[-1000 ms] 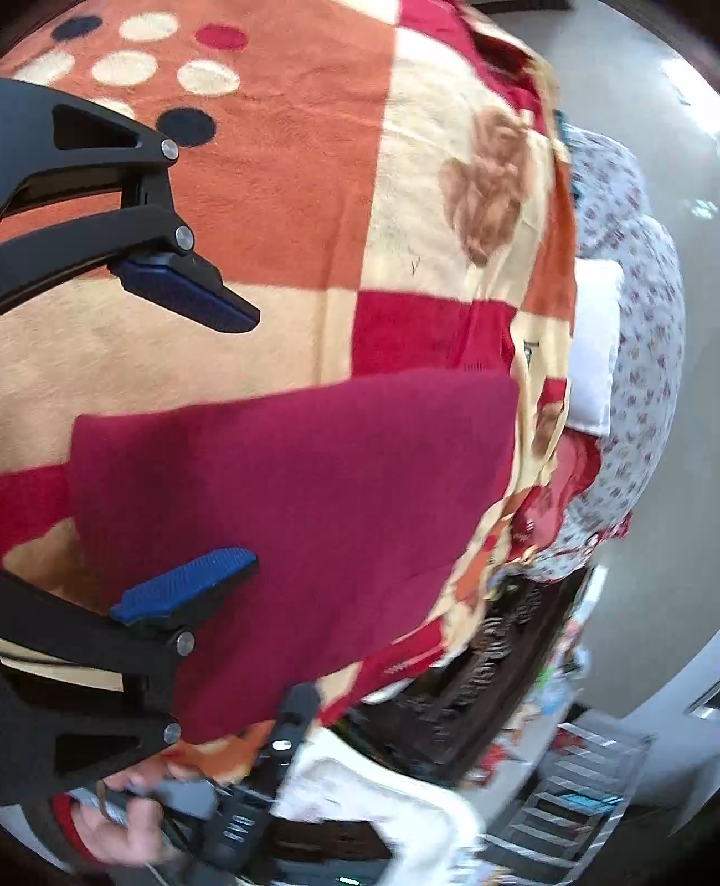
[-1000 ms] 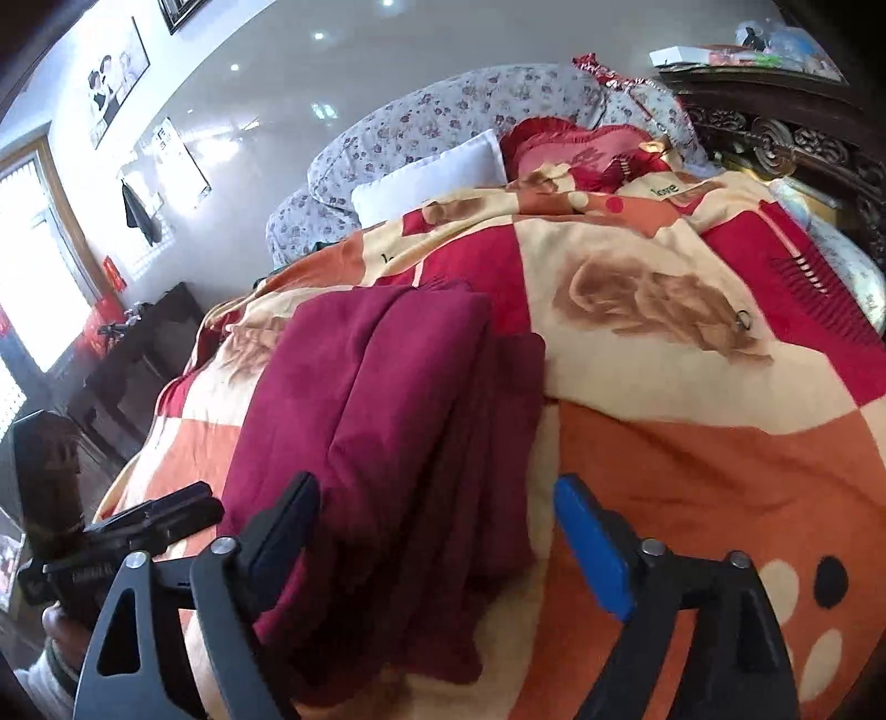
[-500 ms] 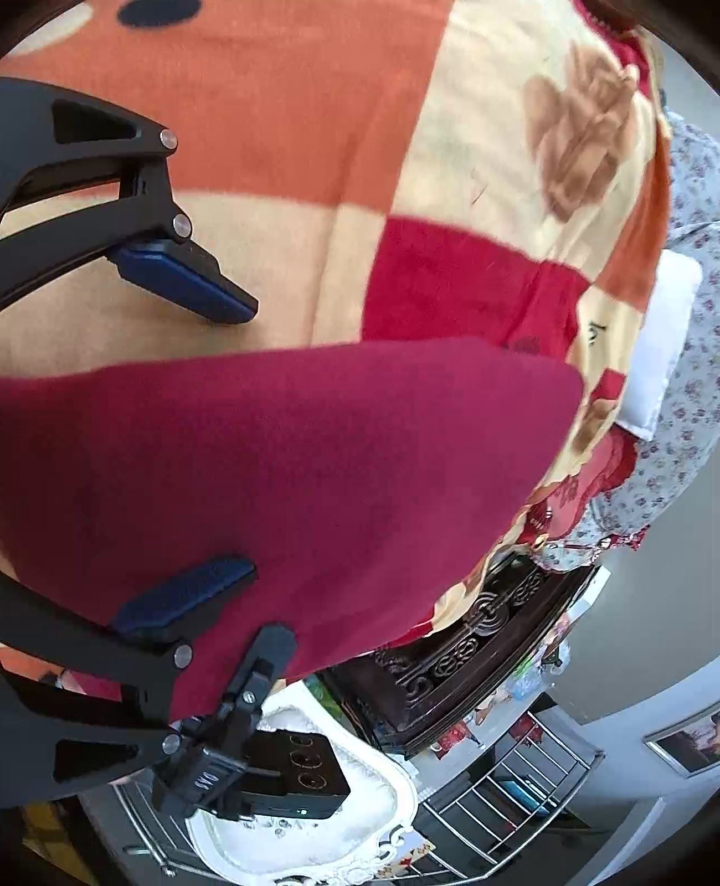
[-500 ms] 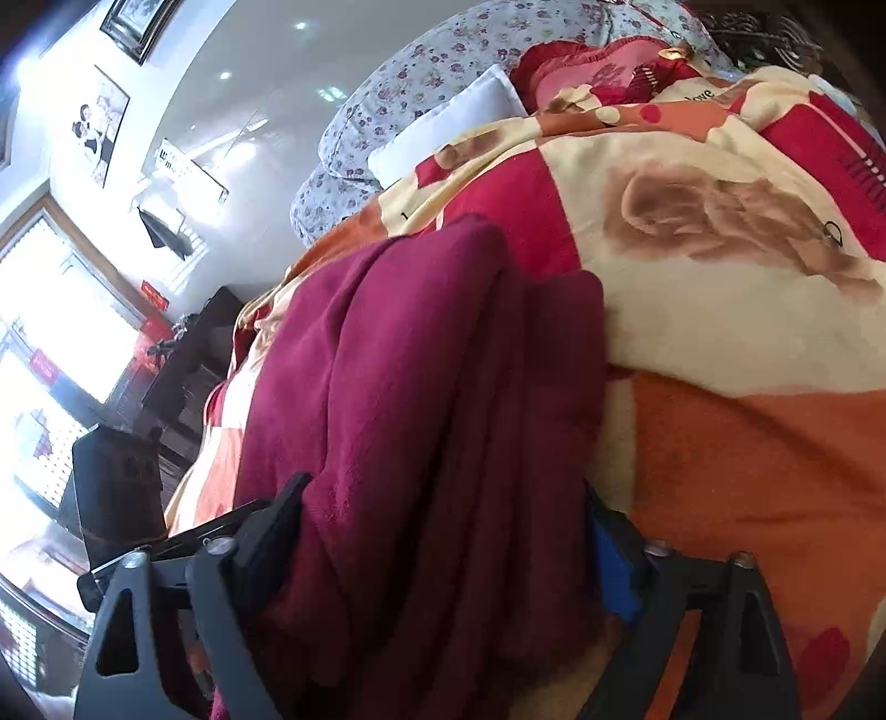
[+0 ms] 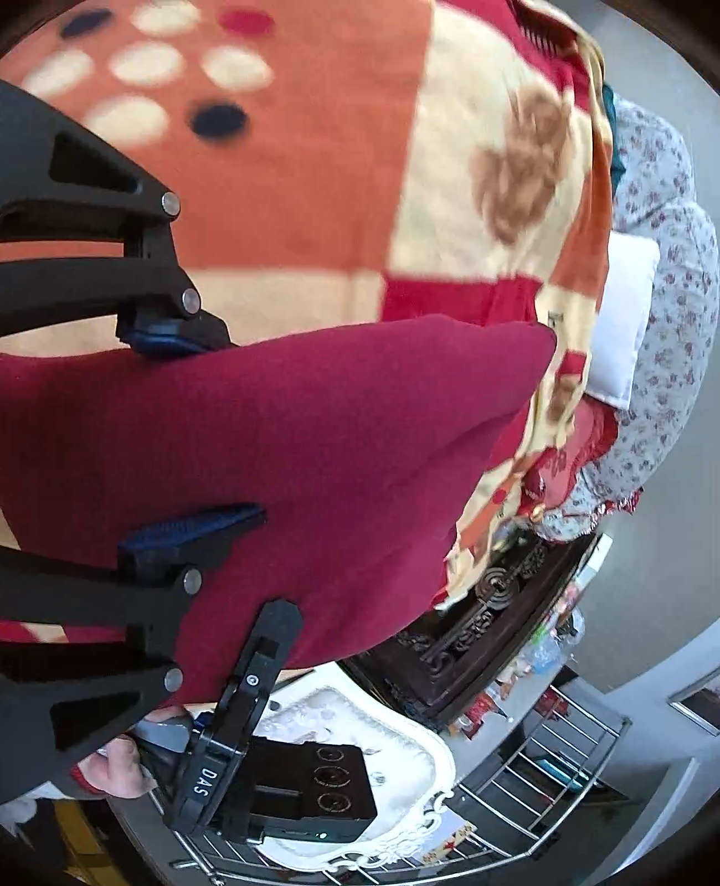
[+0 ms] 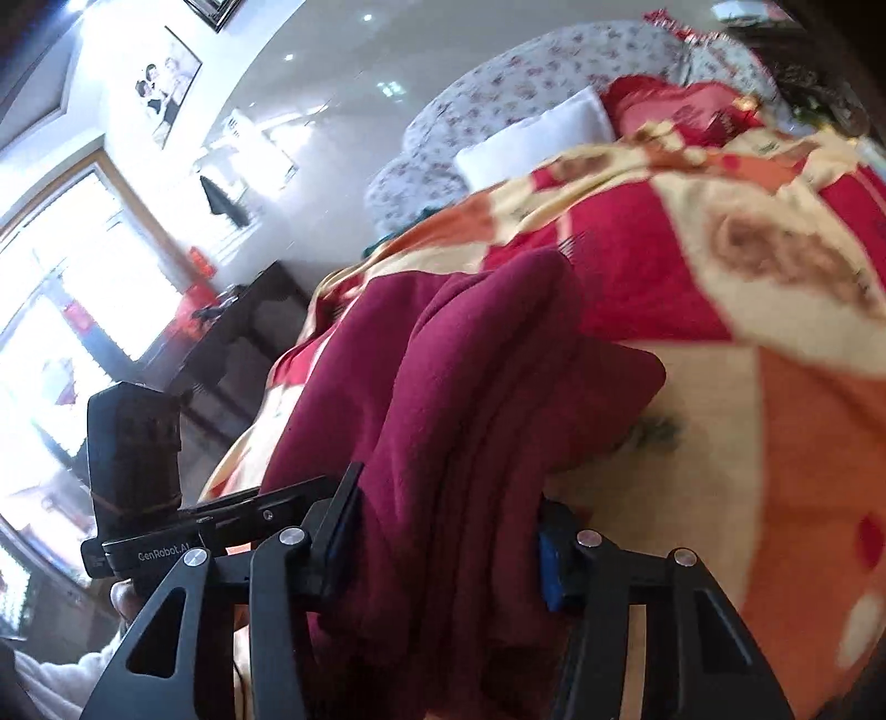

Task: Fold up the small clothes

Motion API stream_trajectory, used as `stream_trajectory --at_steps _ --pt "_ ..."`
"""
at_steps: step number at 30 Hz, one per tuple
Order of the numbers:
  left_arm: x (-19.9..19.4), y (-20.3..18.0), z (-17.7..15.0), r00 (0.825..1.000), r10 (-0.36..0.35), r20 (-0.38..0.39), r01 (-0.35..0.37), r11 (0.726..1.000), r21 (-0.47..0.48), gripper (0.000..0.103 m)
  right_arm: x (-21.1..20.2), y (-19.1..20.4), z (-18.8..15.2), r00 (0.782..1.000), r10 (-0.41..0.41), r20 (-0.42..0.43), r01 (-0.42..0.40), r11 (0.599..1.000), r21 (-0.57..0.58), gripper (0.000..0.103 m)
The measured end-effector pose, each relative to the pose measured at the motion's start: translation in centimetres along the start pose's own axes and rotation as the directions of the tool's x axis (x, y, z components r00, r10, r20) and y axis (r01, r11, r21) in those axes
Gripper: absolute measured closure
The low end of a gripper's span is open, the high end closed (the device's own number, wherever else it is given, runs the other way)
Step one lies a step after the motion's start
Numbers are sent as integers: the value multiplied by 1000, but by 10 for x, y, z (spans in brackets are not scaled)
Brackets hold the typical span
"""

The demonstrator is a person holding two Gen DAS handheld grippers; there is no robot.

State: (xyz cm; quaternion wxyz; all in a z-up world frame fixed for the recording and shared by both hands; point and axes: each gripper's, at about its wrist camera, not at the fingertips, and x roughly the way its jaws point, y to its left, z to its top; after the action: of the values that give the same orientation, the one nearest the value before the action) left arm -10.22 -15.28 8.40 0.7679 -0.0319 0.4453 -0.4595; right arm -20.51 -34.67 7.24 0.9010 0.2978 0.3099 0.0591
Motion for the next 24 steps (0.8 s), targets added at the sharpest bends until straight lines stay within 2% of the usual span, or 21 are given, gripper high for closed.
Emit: stream_trajectory --at_steps 3,5,6,7,10,12,14,17,18,20,21,23,24 --pt "-19 14 -22 997 67 -28 -67 998 -7 57 23 10 -22 998 9 -57 -8 1000 18 40" --pt "-16 26 -39 990 123 -63 -125 992 -16 56 39 8 -35 989 -56 -140 62 997 36 38" --pt "-12 31 -45 986 148 -81 -150 989 -16 53 38 7 -38 985 -92 -148 97 995 27 38" --pt "-9 37 -51 981 176 -86 -178 984 -19 45 30 10 -42 986 -115 -124 118 993 16 38" --pt "-18 33 -58 971 239 -21 -239 971 1 37 -2 22 -43 991 -125 -39 125 992 6 37" --pt "-24 26 -54 959 284 -3 -284 959 24 37 -14 41 -40 991 -133 -15 132 988 -79 38" --pt "-27 26 -52 956 294 12 -294 956 20 35 -19 69 -42 989 -151 -6 146 967 -206 48" --pt "-24 26 -53 950 313 5 -313 950 15 33 -13 104 -52 992 -123 1 116 935 -336 55" --pt "-19 26 -53 951 310 -6 -310 951 13 33 -6 111 -58 987 -162 -15 144 914 -380 58" --pt "-14 26 -58 950 313 -12 -313 950 1 33 12 112 -73 956 -291 -41 242 856 -457 66" --pt "-15 27 -60 949 315 -4 -315 949 -6 32 17 106 -79 935 -354 -40 294 830 -475 67" --pt "-17 26 -62 950 313 8 -313 950 -17 30 22 88 -90 876 -482 -5 416 762 -496 66" --pt "-18 25 -63 947 319 20 -319 948 -19 28 23 77 -94 883 -468 -25 404 789 -463 66"
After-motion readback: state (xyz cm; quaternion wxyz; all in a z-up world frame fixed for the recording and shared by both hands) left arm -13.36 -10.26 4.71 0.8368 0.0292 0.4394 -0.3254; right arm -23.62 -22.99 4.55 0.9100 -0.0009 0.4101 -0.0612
